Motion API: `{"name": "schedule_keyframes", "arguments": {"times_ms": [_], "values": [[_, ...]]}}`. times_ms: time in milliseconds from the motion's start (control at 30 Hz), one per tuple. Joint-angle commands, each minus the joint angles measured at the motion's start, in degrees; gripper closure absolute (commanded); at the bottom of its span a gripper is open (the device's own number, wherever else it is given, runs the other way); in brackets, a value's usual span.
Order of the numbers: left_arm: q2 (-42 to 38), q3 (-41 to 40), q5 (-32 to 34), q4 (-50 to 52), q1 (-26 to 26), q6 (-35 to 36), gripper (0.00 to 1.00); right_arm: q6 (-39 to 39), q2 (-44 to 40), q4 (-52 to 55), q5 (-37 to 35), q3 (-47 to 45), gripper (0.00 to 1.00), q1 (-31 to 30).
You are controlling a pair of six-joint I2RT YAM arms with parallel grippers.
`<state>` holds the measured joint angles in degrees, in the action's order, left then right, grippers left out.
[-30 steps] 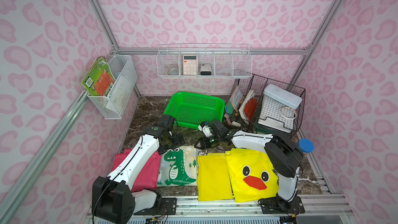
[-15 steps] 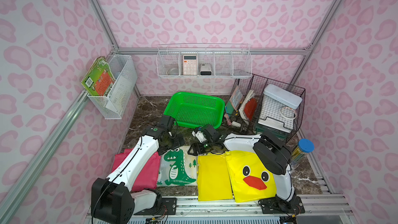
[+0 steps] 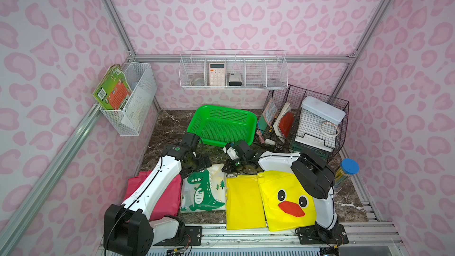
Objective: Put the folded raincoat in the basket
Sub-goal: Pick up the raincoat from the center of the board.
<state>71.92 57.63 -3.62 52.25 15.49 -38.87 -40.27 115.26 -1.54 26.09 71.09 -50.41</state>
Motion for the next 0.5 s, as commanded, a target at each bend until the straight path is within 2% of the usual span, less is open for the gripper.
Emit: {"name": "schedule_keyframes", "arguments": {"times_ms": [0, 333, 467], "values": [[0.22, 0.00, -0.07, 0.13, -0.01, 0.35, 0.01, -0.52, -3.01, -2.80, -1.16, -1.20, 1.00, 1.07], [1.76, -1.10, 0.30, -0.71, -0.12, 0.60, 0.01, 0.80, -11.33, -1.12, -1.40, -4.04, 1.00, 4.87], [3.08, -2.61, -1.90, -2.82, -1.96, 0.38, 0.01, 2.90, -12.88, 2.10, -1.82, -4.17, 1.00, 5.25]]}}
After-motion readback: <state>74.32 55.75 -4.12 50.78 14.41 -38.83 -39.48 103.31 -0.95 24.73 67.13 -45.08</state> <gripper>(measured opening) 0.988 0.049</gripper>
